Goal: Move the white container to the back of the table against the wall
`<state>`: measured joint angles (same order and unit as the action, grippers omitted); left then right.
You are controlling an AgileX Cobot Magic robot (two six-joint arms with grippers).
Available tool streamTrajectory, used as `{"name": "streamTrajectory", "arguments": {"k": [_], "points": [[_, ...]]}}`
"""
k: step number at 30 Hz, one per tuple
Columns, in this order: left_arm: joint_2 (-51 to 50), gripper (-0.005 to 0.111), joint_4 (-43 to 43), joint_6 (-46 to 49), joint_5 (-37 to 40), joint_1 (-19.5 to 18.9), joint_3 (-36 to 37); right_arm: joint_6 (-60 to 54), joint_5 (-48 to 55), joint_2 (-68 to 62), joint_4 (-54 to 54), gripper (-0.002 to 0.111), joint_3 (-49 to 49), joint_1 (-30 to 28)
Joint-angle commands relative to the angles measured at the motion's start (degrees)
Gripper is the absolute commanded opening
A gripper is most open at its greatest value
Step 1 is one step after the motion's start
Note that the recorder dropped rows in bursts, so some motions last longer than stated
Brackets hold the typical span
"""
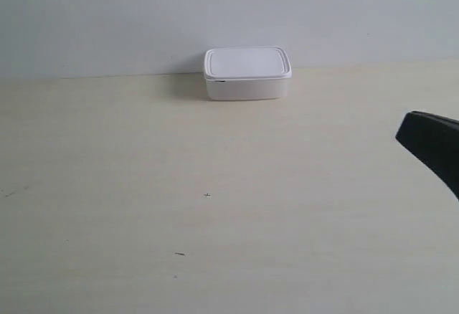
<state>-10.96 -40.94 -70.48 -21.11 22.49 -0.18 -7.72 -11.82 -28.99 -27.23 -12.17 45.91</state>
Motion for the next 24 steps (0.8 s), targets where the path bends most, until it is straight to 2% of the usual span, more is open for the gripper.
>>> {"name": "streamTrajectory", "arguments": {"k": [1,6,13,17,24], "points": [[4.8,0.000,-0.7,-0.6,0.1,0.2,0.2,0.3,2.3,7.7,0.2,0.000,2.4,0.1],[10.8,0.000,-3.6,-0.6,0.1,0.2,0.2,0.3,3.2,16.3,0.2,0.000,4.0,0.1],[11.0,0.000,-5.8,-0.1,-0.1,0.2,0.2,0.3,5.3,29.0,0.4,0.000,4.3,0.1],[11.0,0.000,-6.9,0.1,-0.1,0.2,0.2,-0.1,5.3,29.0,0.4,0.000,4.3,0.1],[11.0,0.000,-7.5,1.9,0.8,0.2,0.2,-0.2,6.1,29.0,6.7,0.000,5.2,0.1]]}}
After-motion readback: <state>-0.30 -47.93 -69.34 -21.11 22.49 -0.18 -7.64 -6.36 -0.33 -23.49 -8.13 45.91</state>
